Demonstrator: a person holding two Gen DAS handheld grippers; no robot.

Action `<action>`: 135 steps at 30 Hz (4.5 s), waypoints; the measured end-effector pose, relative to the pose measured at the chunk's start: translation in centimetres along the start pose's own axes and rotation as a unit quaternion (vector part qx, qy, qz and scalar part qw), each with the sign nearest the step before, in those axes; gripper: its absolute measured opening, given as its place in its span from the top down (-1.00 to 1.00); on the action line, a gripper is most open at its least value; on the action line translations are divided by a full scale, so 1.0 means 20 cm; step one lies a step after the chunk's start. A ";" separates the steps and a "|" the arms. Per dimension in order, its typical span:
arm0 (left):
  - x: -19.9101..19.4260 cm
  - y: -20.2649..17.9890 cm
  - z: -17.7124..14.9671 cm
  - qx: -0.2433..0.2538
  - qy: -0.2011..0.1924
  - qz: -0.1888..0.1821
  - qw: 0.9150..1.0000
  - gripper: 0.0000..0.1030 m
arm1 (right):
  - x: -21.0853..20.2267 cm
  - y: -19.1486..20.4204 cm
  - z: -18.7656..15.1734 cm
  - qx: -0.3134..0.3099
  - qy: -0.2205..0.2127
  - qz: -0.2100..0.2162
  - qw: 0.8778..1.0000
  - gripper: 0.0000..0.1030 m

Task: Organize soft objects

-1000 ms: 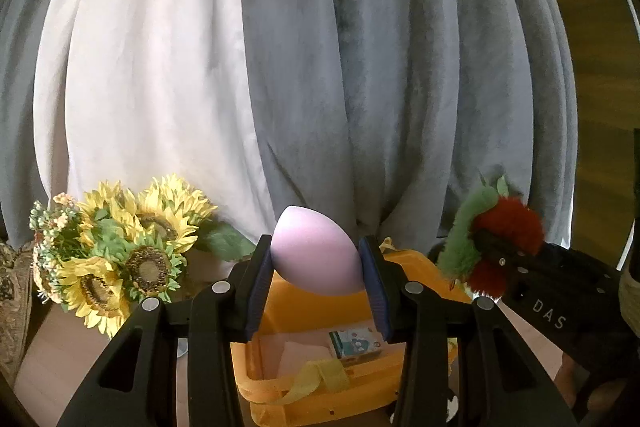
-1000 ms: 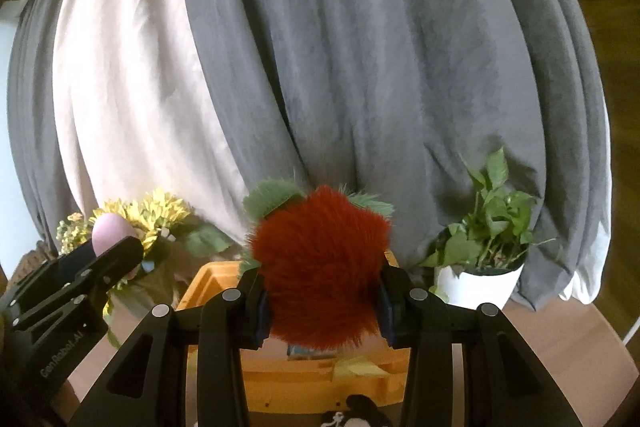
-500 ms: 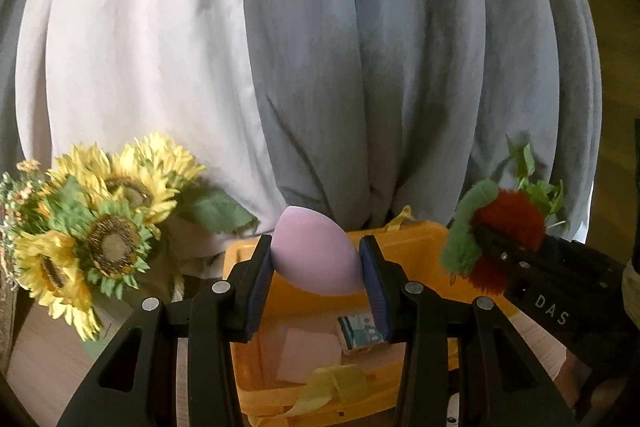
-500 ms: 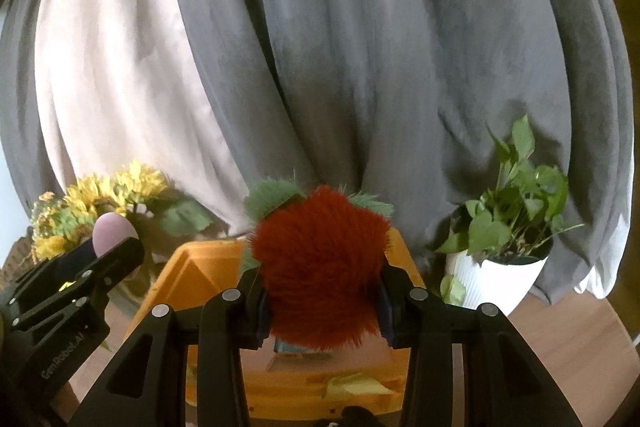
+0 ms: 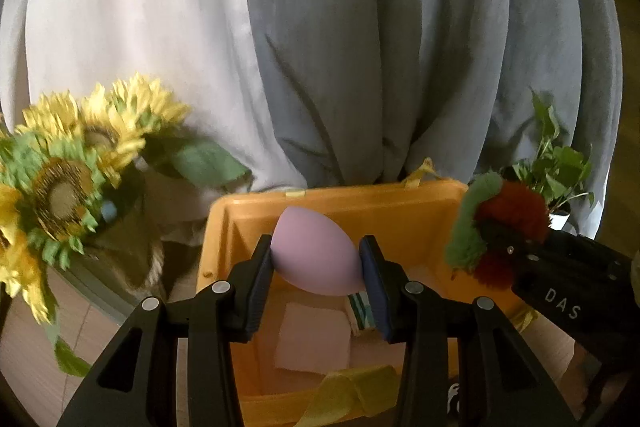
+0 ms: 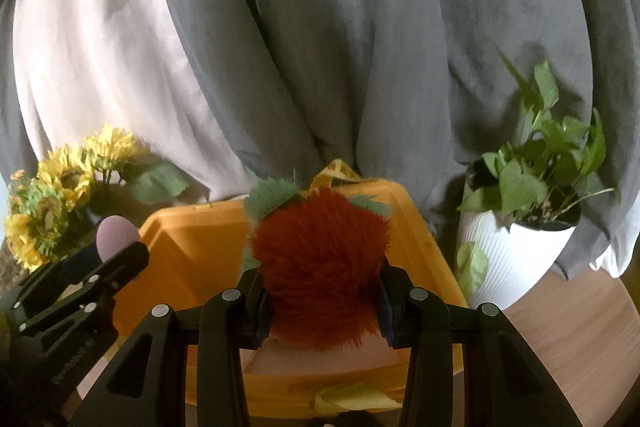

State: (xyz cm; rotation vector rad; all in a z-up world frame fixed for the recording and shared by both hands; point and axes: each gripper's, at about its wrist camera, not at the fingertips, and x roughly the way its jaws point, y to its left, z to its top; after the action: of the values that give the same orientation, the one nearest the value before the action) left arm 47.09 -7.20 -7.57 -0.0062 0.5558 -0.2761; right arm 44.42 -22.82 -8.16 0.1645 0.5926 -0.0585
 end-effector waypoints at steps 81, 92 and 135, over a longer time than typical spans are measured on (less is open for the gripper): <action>-0.97 0.12 -0.29 0.043 -0.029 -0.031 0.998 -0.12 | -0.90 0.29 -0.34 0.037 -0.049 -0.043 0.997 -0.31; -0.96 0.15 -0.42 0.054 0.004 -0.050 0.997 -0.12 | -0.92 0.33 -0.49 0.050 -0.019 -0.055 0.997 -0.31; -0.40 0.11 -0.80 0.077 0.129 -0.074 0.986 -0.29 | -0.48 0.22 -0.94 0.062 0.134 -0.097 0.984 -0.31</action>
State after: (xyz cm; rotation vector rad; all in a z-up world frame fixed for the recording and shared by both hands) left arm 32.70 -1.91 -17.17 0.1409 0.7923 -0.4682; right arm 26.59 -15.26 -17.50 0.2380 0.8729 -0.2649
